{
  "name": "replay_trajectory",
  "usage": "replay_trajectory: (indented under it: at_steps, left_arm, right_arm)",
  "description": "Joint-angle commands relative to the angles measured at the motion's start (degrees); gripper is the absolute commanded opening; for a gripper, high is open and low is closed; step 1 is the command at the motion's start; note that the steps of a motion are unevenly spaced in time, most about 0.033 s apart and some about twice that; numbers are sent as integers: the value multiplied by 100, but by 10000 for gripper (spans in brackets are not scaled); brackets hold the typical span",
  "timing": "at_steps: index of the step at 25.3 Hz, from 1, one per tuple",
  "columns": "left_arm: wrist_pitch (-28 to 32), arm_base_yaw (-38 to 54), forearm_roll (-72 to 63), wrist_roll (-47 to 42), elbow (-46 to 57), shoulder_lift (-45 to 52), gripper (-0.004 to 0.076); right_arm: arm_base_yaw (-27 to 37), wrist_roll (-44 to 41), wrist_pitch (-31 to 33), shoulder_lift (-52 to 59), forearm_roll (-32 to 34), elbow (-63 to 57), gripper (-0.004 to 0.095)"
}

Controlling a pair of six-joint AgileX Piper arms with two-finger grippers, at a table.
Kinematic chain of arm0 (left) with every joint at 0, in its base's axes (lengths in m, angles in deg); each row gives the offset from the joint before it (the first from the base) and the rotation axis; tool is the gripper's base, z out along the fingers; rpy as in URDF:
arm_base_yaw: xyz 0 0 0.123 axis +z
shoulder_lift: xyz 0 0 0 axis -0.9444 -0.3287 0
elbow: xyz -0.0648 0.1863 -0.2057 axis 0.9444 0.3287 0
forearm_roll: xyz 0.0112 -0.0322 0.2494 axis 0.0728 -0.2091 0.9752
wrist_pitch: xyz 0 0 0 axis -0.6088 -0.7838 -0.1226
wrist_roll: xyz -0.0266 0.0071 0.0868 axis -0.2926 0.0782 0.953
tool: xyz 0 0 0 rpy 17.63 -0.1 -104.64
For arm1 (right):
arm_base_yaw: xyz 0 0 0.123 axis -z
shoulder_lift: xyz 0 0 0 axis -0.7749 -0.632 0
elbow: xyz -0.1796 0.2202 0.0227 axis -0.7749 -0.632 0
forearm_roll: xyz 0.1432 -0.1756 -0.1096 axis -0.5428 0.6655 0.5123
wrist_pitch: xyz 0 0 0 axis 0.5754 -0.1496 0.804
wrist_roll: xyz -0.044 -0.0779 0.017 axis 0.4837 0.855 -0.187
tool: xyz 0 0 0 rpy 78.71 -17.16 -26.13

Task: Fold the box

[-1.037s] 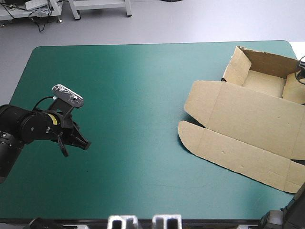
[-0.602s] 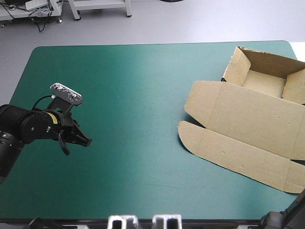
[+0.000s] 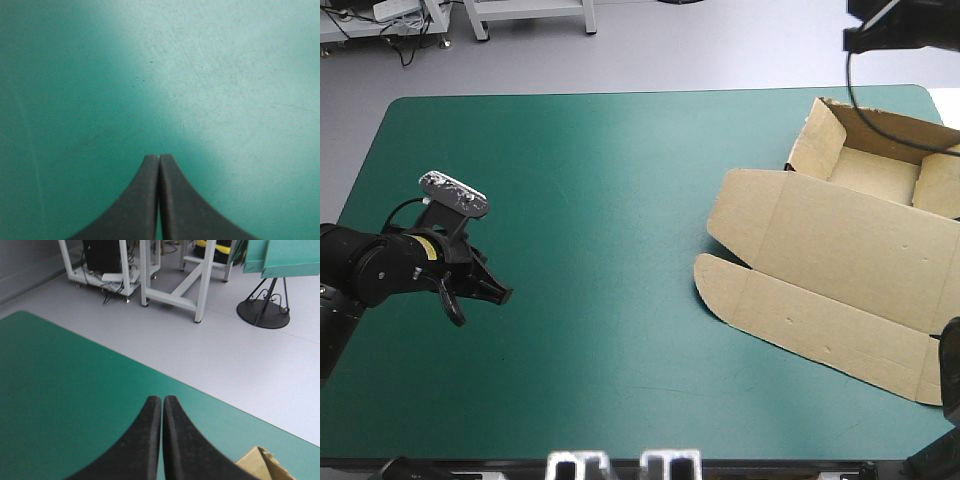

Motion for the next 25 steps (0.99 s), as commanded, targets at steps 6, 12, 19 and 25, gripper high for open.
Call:
replay_trajectory:
  at_steps: [6,12,19,25]
  left_arm:
    - [276,-5,-426,185,-118,96,-8]
    - [204,-5,-1075,741,-107,96,-8]
    - [290,-5,-1393,954,450,96,-8]
    - [620,-15,-2082,1221,1113,96,-8]
  right_arm:
    - [-2264,-167,127,982,2159,-2899,-18]
    - [-2426,-82,127,1530,1822,-4695,-18]
    - [-2426,72,117,2153,1763,-6037,-18]
    - [-2426,59,117,2549,1765,-6861,-18]
